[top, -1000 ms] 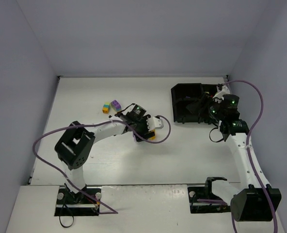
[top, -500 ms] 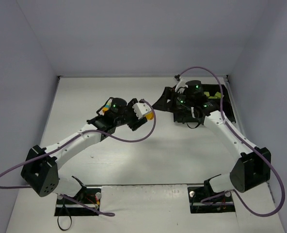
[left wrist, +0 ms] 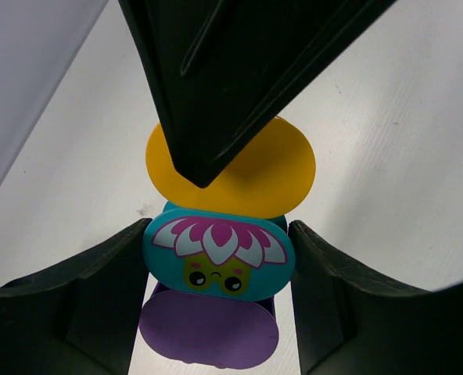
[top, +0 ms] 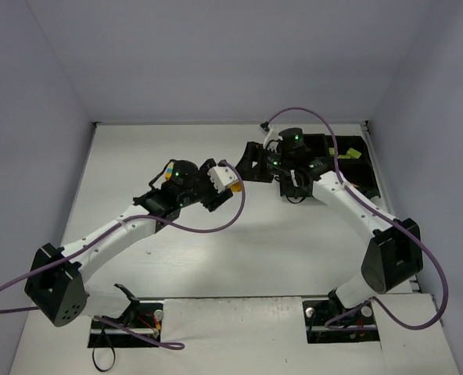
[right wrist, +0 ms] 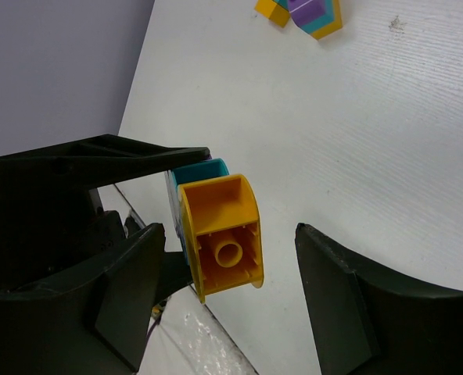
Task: Sort the legos into containers by color
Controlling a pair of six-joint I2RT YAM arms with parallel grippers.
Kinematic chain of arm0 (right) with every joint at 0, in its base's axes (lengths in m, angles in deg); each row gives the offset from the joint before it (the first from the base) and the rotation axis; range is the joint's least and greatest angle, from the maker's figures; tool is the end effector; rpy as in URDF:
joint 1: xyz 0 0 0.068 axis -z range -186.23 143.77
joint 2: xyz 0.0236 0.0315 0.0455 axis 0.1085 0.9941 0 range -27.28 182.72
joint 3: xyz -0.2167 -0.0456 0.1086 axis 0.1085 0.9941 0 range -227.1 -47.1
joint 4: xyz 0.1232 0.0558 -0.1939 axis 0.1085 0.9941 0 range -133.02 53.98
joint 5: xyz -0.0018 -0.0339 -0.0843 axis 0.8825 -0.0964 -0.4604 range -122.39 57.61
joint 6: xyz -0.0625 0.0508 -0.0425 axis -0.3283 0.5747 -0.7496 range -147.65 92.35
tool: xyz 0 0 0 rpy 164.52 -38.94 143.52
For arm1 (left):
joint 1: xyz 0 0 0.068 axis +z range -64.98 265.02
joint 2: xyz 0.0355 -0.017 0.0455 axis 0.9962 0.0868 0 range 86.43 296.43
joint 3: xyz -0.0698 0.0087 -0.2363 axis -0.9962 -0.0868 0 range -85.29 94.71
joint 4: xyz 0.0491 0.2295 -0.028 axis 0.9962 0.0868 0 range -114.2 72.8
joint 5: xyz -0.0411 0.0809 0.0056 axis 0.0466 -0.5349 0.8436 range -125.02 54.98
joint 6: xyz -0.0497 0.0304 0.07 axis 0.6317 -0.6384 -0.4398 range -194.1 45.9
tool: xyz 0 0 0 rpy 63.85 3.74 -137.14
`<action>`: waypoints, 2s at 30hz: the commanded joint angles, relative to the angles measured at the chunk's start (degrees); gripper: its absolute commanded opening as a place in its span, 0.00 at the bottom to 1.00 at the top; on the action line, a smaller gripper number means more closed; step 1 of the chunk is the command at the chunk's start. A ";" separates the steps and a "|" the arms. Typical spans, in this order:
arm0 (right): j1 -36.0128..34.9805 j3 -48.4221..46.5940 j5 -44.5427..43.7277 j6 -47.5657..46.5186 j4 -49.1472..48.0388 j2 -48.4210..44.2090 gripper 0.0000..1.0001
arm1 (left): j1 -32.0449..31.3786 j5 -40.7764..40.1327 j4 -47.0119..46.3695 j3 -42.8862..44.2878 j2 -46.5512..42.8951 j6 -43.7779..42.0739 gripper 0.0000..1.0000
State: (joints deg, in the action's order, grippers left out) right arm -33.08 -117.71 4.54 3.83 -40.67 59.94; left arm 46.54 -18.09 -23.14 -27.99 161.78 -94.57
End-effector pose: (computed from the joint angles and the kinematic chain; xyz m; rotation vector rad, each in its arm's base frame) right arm 0.3047 0.2092 0.2999 -0.3944 2.0122 1.2753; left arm 0.2432 -0.2238 0.2823 1.1155 1.5625 -0.4934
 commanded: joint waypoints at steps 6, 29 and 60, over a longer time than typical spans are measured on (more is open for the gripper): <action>-1.53 -2.16 2.27 -1.60 -3.58 -0.03 0.61 | 0.77 2.41 -4.14 1.76 -1.79 1.83 0.23; 8.30 -2.69 2.71 -7.57 1.25 -4.78 0.00 | 4.63 8.29 1.75 -2.10 -1.00 5.70 0.06; 43.81 -2.69 -41.15 -1.95 4.33 7.24 0.05 | 6.57 3.90 -5.89 -5.71 -7.85 15.99 0.06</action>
State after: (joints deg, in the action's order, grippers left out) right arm 10.85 -117.10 -33.78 0.88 -32.52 64.94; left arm 53.18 -13.63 -23.95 -35.09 155.07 -79.59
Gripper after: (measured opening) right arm 0.345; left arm 0.574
